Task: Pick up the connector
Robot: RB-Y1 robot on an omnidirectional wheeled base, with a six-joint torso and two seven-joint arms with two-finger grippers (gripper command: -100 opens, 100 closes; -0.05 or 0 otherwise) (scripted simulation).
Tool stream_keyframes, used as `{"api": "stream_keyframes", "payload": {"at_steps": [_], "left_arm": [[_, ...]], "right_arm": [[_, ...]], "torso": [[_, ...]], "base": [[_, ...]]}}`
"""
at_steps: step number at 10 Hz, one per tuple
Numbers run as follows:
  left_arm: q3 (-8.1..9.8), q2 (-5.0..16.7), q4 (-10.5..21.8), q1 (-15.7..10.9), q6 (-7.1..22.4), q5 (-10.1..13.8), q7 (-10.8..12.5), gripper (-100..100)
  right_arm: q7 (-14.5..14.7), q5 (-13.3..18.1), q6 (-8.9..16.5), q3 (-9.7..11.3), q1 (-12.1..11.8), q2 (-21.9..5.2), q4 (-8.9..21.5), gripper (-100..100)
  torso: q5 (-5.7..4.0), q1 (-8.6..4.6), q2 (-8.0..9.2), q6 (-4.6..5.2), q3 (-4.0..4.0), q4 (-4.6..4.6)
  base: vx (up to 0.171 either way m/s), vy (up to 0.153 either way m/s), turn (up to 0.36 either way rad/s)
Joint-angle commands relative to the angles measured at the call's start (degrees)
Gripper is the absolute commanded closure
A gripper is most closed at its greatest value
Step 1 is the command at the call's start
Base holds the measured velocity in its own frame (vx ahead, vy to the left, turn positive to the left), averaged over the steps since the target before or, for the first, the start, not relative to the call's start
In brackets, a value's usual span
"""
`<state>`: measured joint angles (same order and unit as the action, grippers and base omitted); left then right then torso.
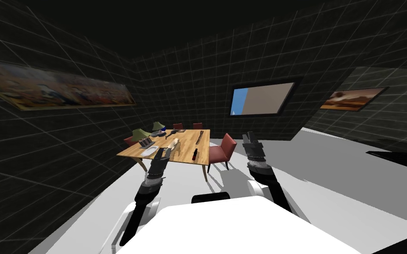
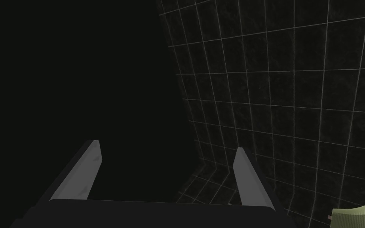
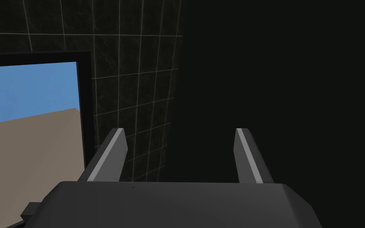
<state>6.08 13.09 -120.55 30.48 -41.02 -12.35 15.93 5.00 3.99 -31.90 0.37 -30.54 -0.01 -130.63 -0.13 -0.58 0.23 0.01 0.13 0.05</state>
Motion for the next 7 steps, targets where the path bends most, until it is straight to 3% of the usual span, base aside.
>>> {"api": "stream_keyframes", "payload": {"at_steps": [1,5,6,7], "left_arm": [[2.48,2.54,2.35,-0.03,-1.30,-2.19,2.26,-100],[7.82,8.68,9.64,0.03,-4.33,-8.87,7.14,-100],[7.82,8.68,10.00,0.03,-4.33,-8.96,7.14,-100],[9.03,10.23,12.01,0.07,-4.93,-10.85,8.31,-100]], "right_arm": [[0.00,0.00,0.00,0.00,0.00,0.00,0.00,0],[0.00,0.00,0.00,0.00,-0.01,0.00,0.00,0],[0.00,0.00,0.00,0.00,-0.01,0.00,0.00,0],[0.00,0.00,0.00,0.00,-0.01,0.00,0.00,0]], "torso": [[0.00,0.00,0.00,0.00,0.00,0.00],[-0.04,-0.16,-0.25,0.01,-0.14,-0.05],[-0.05,-0.19,-0.32,0.00,-0.18,-0.07],[-0.01,0.04,-0.34,0.00,-0.19,-0.07]], "base": [[-0.050,-0.172,-0.025],[0.008,-0.199,-0.043],[0.033,-0.133,-0.008],[0.023,-0.094,-0.055]]}}
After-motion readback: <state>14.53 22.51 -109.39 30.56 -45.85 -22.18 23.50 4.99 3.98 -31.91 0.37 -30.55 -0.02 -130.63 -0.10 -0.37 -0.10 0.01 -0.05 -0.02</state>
